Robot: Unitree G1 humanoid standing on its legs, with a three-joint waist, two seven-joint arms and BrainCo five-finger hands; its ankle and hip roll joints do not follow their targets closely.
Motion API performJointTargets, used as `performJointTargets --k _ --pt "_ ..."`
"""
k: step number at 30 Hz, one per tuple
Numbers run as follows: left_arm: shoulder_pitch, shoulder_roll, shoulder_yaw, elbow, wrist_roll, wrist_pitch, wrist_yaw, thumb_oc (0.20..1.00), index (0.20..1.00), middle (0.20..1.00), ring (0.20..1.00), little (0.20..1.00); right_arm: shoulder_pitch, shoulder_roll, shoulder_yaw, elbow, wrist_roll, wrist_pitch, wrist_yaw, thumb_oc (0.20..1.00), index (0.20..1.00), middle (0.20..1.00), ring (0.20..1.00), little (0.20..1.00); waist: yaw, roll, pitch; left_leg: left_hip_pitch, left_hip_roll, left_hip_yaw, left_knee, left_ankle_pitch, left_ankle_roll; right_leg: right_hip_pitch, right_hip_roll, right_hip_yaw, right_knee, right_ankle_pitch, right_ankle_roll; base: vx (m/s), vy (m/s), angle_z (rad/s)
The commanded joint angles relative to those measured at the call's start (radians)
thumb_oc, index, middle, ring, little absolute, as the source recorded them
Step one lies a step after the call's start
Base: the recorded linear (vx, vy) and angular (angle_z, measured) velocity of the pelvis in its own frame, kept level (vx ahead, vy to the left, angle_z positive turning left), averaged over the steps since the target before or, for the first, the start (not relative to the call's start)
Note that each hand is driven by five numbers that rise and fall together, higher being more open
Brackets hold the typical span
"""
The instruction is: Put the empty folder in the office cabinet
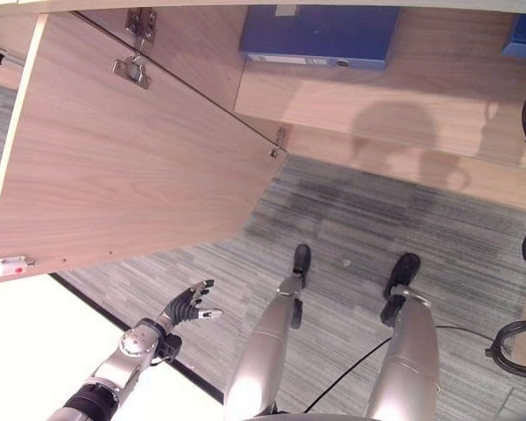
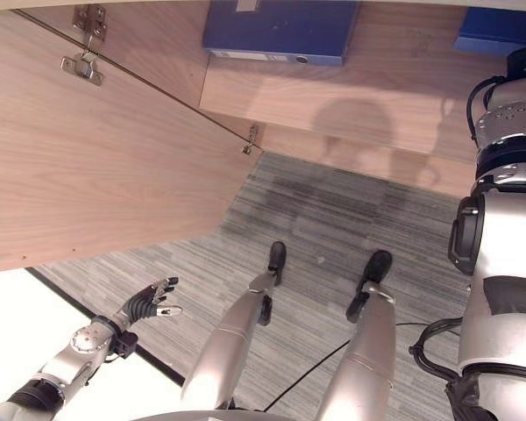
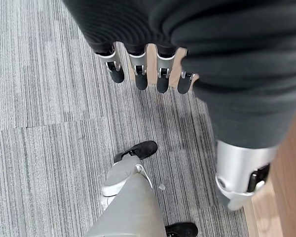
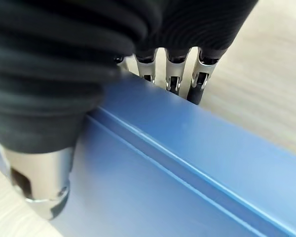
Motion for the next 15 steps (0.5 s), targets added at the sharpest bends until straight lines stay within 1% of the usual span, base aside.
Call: performJointTargets --k 1,4,5,6,9,15 --pt "0.021 0.099 -0.009 0.02 -0.015 -0.007 0.024 1.0 1.0 1.0 1.0 1.0 -0.099 -0.063 0.054 -0.031 -0.075 -0.006 -0.008 1.0 1.0 1.0 1.0 1.0 0.023 -0.009 -0.01 0.01 0.043 0.003 -0.062 -0.018 -0.021 0.122 0.004 0.075 0.047 -0.179 0.145 0.0 0.0 0.0" --pt "0.015 0.101 -0.021 0.01 -0.017 -0.009 0.026 1.0 1.0 1.0 1.0 1.0 -0.093 -0.054 0.052 -0.026 -0.081 0.002 -0.019 1.0 1.0 1.0 1.0 1.0 0.022 -0.009 -0.005 0.014 0.041 0.005 -0.065 -0.019 -0.019 0.123 0.004 0.077 0.047 -0.179 0.144 0.0 0.0 0.0" --pt "0.014 0.101 -0.021 0.008 -0.017 -0.01 0.027 1.0 1.0 1.0 1.0 1.0 -0.091 -0.052 0.05 -0.027 -0.083 0.002 -0.019 1.0 1.0 1.0 1.0 1.0 0.023 -0.008 -0.002 0.011 0.042 0.006 -0.066 -0.01 -0.018 0.121 0.005 0.075 0.044 -0.168 0.142 0.0 0.0 0.0" --pt "0.01 0.099 -0.025 -0.003 -0.023 -0.01 0.03 1.0 1.0 1.0 1.0 1.0 -0.075 -0.047 0.043 -0.026 -0.086 0.007 -0.024 1.0 1.0 1.0 1.0 1.0 0.022 -0.01 0.0 0.012 0.041 0.006 -0.064 -0.019 -0.018 0.124 0.006 0.079 0.043 -0.176 0.144 0.0 0.0 0.0" --pt "0.002 0.097 -0.033 -0.01 -0.03 -0.011 0.033 1.0 1.0 1.0 1.0 1.0 -0.065 -0.04 0.038 -0.016 -0.08 0.011 -0.024 1.0 1.0 1.0 1.0 1.0 0.022 -0.009 0.002 0.012 0.04 0.006 -0.063 -0.02 -0.018 0.125 0.004 0.079 0.044 -0.177 0.145 0.0 0.0 0.0" --pt "-0.014 0.078 -0.042 -0.017 -0.037 -0.008 0.041 1.0 1.0 1.0 1.0 1.0 -0.014 -0.028 0.0 0.021 -0.051 0.023 -0.028 1.0 1.0 1.0 1.0 1.0 0.024 -0.003 0.013 0.018 0.04 0.006 -0.075 -0.008 -0.01 0.129 0.007 0.077 0.031 -0.16 0.144 0.0 0.002 0.01"
